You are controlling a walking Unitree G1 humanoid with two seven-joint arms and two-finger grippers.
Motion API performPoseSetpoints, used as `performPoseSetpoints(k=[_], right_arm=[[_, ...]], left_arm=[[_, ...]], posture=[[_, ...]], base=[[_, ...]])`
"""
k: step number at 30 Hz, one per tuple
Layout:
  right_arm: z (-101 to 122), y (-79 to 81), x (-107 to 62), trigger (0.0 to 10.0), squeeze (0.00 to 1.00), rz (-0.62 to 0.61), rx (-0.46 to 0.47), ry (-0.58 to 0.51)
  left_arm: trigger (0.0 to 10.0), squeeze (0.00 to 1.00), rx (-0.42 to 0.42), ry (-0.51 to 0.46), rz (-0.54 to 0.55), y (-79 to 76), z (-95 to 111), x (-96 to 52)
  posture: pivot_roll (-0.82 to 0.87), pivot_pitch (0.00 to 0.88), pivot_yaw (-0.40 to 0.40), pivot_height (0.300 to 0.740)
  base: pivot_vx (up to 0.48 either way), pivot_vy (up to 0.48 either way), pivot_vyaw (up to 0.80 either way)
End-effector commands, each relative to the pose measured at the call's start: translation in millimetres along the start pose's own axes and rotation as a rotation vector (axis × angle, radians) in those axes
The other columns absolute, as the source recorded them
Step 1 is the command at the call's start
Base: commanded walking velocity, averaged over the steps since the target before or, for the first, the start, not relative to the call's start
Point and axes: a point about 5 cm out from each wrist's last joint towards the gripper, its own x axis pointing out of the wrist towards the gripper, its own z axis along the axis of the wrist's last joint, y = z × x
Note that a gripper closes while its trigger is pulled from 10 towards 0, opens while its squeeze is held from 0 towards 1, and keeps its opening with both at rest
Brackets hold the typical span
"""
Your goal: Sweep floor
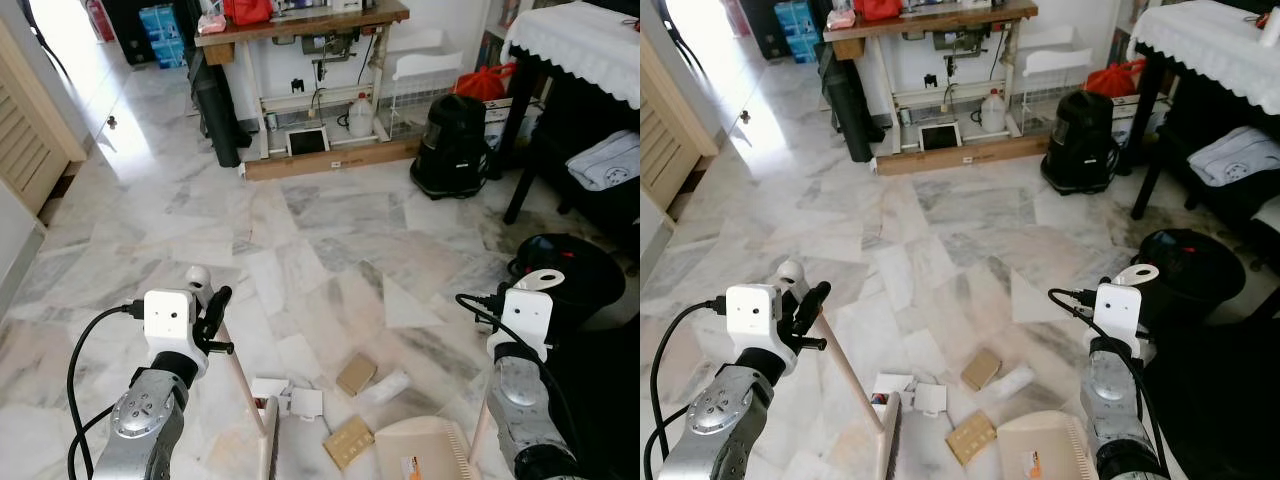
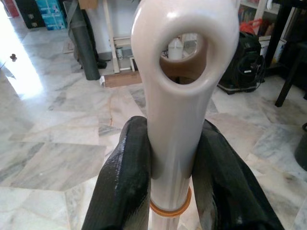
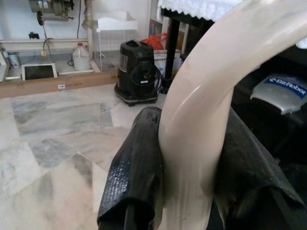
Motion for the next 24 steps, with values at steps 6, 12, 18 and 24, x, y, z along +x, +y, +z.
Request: performPoseSetpoints(k=[6,12,18,24], right_arm=[[16.8,2.2,11.1,10.0,0.0,-0.03,-0.036,-0.084],[18.1,-1.4,12.7,10.0,0.0,-0.047,-0.071,-0.108],[2.2,-1.5,2.9,10.0,0.0,-0.066,-0.102,-0.063],[-11.6,3.2,-6.1,10.0,0.0,-0.08,-0.124,-0.002]], left_arm=[[10.0,0.0,0.03,-0.041,0.01,5.9,19.9,-8.9],[10.0,0.0,0.036,-0.036,0.006,6.1,27.3,-11.9],[10.0,0.0,0.04,-0.051,-0.01,3.4,38.7,-10.5],[10.0,0.0,0.048,-0.061,-0.033,3.0,47.8,-9.5]], posture=[[0.11,0.125,0.117,0.74],[0.13,0.149,0.126,0.74],[0.18,0.165,0.147,0.74],[0.21,0.165,0.159,0.74]], base=[[0.0,0.0,0.0],[0.0,0.0,0.0],[0.0,0.0,0.0],[0.0,0.0,0.0]])
